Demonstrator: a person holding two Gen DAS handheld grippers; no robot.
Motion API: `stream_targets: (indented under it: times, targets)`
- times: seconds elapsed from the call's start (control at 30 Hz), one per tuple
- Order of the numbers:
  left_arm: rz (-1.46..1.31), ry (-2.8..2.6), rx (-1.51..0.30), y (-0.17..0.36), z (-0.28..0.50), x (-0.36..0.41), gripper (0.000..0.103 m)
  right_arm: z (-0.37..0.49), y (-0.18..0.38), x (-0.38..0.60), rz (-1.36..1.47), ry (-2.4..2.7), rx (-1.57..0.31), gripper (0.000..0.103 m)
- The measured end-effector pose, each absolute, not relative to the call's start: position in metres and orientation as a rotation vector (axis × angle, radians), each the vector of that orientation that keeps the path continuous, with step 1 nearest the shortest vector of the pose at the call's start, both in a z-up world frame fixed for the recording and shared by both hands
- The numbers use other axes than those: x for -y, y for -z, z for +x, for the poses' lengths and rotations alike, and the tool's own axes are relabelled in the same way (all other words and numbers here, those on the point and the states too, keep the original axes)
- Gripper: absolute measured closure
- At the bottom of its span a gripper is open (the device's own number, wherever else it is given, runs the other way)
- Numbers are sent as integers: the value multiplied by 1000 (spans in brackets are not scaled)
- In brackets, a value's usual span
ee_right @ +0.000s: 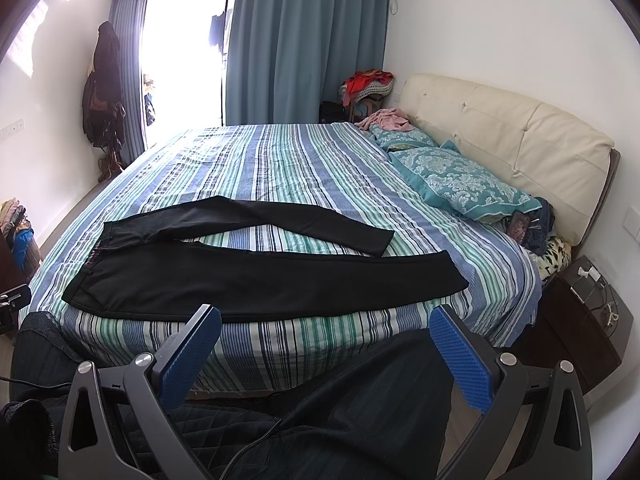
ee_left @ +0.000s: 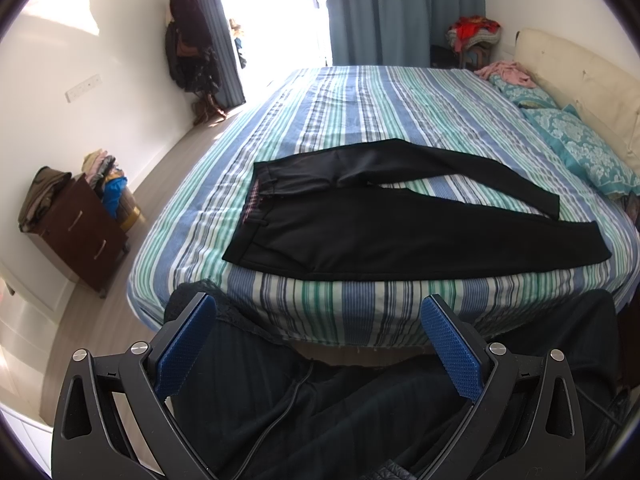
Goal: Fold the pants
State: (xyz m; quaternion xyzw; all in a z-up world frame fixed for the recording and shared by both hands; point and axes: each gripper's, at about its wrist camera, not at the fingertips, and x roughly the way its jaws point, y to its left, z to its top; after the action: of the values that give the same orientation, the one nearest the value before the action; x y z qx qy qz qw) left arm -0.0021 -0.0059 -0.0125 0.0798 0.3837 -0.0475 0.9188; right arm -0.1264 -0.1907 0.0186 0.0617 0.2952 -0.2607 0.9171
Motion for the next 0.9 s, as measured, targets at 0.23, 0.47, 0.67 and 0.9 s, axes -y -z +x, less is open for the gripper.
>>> stream_targets:
  times: [0.23,0.47,0.67,0.9]
  targets:
    - [165,97,-789,12,-2,6,1,-126,-16,191,128,533,-610,0]
    - [167,98,-788,13,-3,6,1,-125,-16,191,130,530,-615,0]
    - [170,98,-788,16,-5,5,1,-124,-16,190,129,527,-617,0]
    - [171,98,-789,16,-5,5,1,-123,-17,190,128,526,-619,0]
